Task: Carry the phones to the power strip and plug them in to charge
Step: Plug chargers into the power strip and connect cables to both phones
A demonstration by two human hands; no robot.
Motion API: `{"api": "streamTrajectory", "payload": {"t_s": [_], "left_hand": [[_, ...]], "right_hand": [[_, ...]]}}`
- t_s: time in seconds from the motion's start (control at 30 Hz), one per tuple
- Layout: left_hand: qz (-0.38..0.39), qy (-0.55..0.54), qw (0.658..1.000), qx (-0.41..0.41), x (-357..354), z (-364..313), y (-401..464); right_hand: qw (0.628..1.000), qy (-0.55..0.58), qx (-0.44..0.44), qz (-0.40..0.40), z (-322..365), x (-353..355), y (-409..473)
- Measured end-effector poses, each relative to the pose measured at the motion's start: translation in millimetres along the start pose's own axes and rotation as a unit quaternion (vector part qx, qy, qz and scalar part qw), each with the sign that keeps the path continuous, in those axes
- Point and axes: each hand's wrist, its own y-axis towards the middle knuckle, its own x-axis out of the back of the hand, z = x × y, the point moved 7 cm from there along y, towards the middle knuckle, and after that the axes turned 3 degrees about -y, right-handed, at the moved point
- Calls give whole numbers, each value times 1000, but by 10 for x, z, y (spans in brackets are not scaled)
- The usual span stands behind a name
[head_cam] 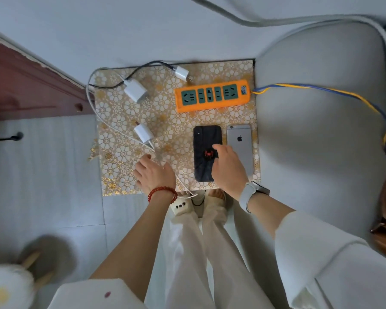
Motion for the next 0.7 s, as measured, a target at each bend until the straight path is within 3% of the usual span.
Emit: {"api": "streamTrajectory", "payload": {"t_s": [0.13, 0.3, 0.43, 0.6, 0.7], "left_hand": [[84, 18, 996, -38, -73, 162, 181], [110, -132, 969, -180, 210, 37, 144], [123, -165, 937, -283, 560, -64, 108], [124, -184, 909, -352, 869, -301, 16], [111, -205, 905, -355, 946, -421, -50]], "right_hand": [[999, 29, 35, -14, 230, -134, 18], [990, 105, 90, -1, 619, -212, 66], [978, 0, 208, 7, 1030, -217, 106], [966, -23, 240, 90, 1206, -265, 44], [965, -20, 258, 51, 1228, -98, 3]]}}
